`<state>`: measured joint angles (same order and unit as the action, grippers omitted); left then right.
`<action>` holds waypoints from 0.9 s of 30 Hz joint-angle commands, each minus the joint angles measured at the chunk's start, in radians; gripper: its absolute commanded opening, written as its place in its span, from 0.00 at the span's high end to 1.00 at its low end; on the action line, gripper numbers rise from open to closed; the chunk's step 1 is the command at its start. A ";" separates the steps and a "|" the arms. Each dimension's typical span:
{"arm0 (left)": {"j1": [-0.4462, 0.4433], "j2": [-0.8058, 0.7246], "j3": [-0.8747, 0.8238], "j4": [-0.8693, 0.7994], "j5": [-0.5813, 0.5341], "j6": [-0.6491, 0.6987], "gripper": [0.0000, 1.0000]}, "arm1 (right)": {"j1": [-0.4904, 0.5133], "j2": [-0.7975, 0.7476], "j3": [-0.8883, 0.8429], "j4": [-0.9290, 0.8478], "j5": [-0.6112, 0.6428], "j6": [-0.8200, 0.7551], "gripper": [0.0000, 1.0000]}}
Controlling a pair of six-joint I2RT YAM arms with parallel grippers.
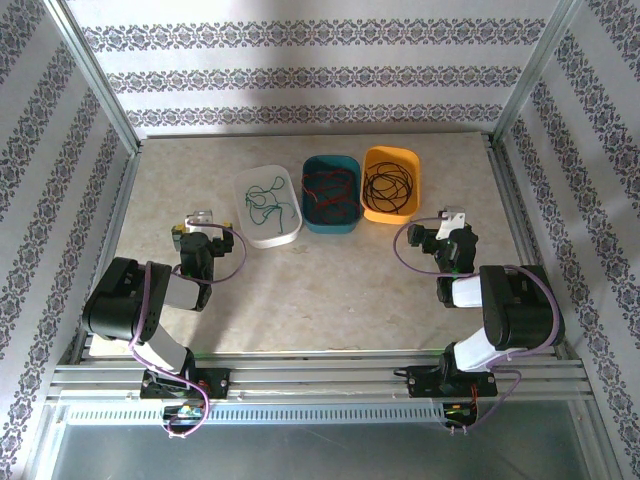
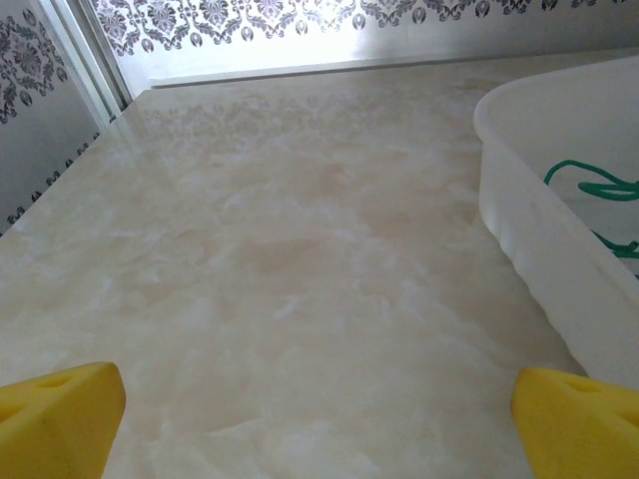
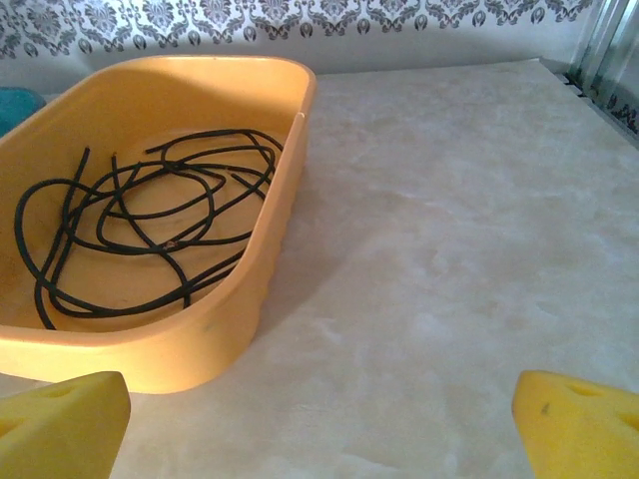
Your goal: Untangle the cables
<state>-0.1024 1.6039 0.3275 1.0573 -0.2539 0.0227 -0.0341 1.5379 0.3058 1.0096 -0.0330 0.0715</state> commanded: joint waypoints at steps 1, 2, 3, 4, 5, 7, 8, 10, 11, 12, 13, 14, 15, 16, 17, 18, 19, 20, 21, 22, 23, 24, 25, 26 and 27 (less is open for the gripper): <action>0.018 0.005 0.015 0.015 0.016 0.001 0.01 | 0.033 -0.014 0.033 -0.028 0.106 -0.010 0.02; 0.018 0.000 0.017 0.004 0.017 0.000 0.01 | 0.057 -0.015 0.032 -0.034 0.168 -0.022 0.02; 0.019 -0.003 0.019 -0.008 0.017 -0.004 0.01 | 0.078 -0.013 0.032 -0.032 0.212 -0.034 0.02; 0.018 0.001 0.018 0.002 0.017 -0.001 0.01 | 0.088 -0.013 0.032 -0.024 0.221 -0.042 0.02; 0.019 0.002 0.016 0.009 0.018 0.002 0.01 | 0.091 -0.012 0.032 -0.025 0.219 -0.045 0.02; 0.019 -0.001 0.018 -0.002 0.018 -0.002 0.01 | 0.096 -0.014 0.033 -0.019 0.222 -0.051 0.02; 0.020 0.003 0.018 0.005 0.016 -0.001 0.01 | 0.101 -0.012 0.032 -0.012 0.229 -0.055 0.02; 0.020 0.001 0.018 0.001 0.018 -0.001 0.01 | 0.103 -0.012 0.029 -0.008 0.231 -0.057 0.02; 0.020 0.002 0.018 0.003 0.018 -0.001 0.01 | 0.102 -0.012 0.030 -0.009 0.230 -0.056 0.02; 0.020 0.001 0.018 0.002 0.018 -0.001 0.01 | 0.102 -0.009 0.032 -0.013 0.226 -0.051 0.02; 0.021 0.001 0.019 0.000 0.017 -0.002 0.01 | 0.094 -0.004 0.032 -0.014 0.206 -0.046 0.02; 0.020 0.001 0.020 -0.002 0.018 -0.003 0.01 | 0.078 -0.004 0.032 -0.017 0.172 -0.038 0.02; 0.024 0.001 0.023 -0.008 0.022 -0.007 0.01 | 0.069 -0.005 0.032 -0.029 0.151 -0.034 0.02; 0.028 -0.001 0.026 -0.016 0.027 -0.011 0.01 | 0.064 -0.007 0.032 -0.032 0.142 -0.031 0.02; 0.038 -0.003 0.032 -0.032 0.038 -0.020 0.01 | 0.062 -0.005 0.032 -0.031 0.140 -0.031 0.02; 0.051 -0.006 0.038 -0.050 0.054 -0.031 0.01 | 0.060 -0.005 0.032 -0.031 0.137 -0.031 0.02; 0.065 -0.008 0.042 -0.062 0.073 -0.043 0.01 | 0.057 -0.005 0.032 -0.031 0.127 -0.029 0.02; 0.072 -0.010 0.042 -0.066 0.083 -0.050 0.01 | 0.049 -0.007 0.032 -0.031 0.108 -0.025 0.02; 0.072 -0.008 0.041 -0.063 0.084 -0.050 0.01 | 0.042 -0.006 0.032 -0.032 0.081 -0.025 0.02; 0.072 -0.009 0.041 -0.063 0.084 -0.047 0.01 | 0.035 -0.005 0.046 -0.035 0.051 -0.025 0.02; 0.072 -0.009 0.041 -0.065 0.084 -0.047 0.01 | 0.028 -0.005 0.064 -0.041 0.010 -0.028 0.02; 0.072 -0.008 0.041 -0.063 0.083 -0.048 0.01 | 0.020 -0.004 0.065 -0.043 -0.024 -0.028 0.02; 0.072 -0.009 0.041 -0.064 0.084 -0.050 0.01 | 0.014 -0.004 0.065 -0.043 -0.035 -0.027 0.02; 0.072 -0.008 0.042 -0.064 0.084 -0.049 0.01 | 0.013 -0.004 0.065 -0.043 -0.039 -0.027 0.02; 0.072 -0.009 0.042 -0.063 0.084 -0.048 0.01 | 0.011 -0.004 0.065 -0.043 -0.040 -0.026 0.02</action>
<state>-0.0391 1.6039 0.3523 1.0145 -0.1871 -0.0074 -0.0116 1.5383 0.3508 0.9569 0.0048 0.0380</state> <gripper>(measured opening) 0.992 0.982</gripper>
